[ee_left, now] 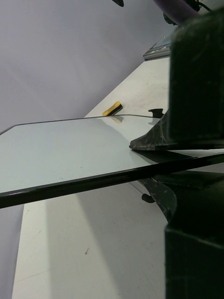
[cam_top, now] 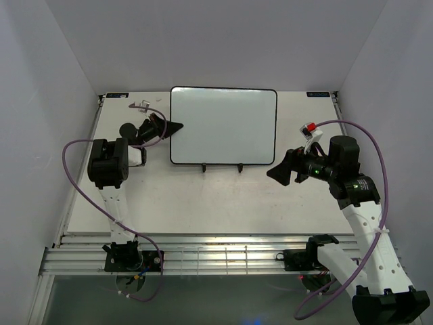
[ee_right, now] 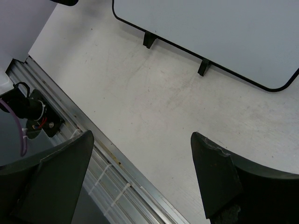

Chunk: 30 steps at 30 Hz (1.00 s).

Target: Erase the whiteboard

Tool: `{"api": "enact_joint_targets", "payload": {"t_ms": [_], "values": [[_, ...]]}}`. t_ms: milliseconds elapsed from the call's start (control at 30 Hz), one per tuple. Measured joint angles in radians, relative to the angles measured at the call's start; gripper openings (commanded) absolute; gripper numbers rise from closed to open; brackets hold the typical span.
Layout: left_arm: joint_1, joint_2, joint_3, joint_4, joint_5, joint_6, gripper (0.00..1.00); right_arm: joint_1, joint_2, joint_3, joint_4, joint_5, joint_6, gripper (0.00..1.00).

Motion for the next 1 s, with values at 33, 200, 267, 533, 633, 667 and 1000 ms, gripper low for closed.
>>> {"api": "enact_joint_targets", "payload": {"t_ms": [33,200,267,533,633,667,1000], "values": [[0.004,0.000,-0.009,0.006,0.002,0.005,0.00,0.000,0.000,0.000,0.000,0.000,0.001,0.90],[0.025,-0.007,-0.078,0.019,0.004,0.032,0.00,0.000,-0.005,0.000,0.011,-0.003,0.003,0.90],[0.035,-0.014,-0.102,0.021,0.010,0.044,0.00,0.000,-0.006,0.000,0.016,-0.007,0.003,0.90],[0.042,-0.051,-0.156,0.025,0.018,0.093,0.28,0.000,-0.036,0.000,0.016,-0.011,0.003,0.90],[0.043,-0.060,-0.166,0.025,0.019,0.115,0.39,0.000,-0.045,0.000,0.016,-0.012,0.003,0.90],[0.043,-0.060,-0.167,0.025,0.016,0.138,0.41,0.000,-0.046,0.000,0.016,-0.012,0.003,0.90],[0.047,-0.060,-0.208,0.009,0.029,0.272,0.51,0.000,-0.050,-0.015,0.015,-0.011,0.003,0.90]]}}
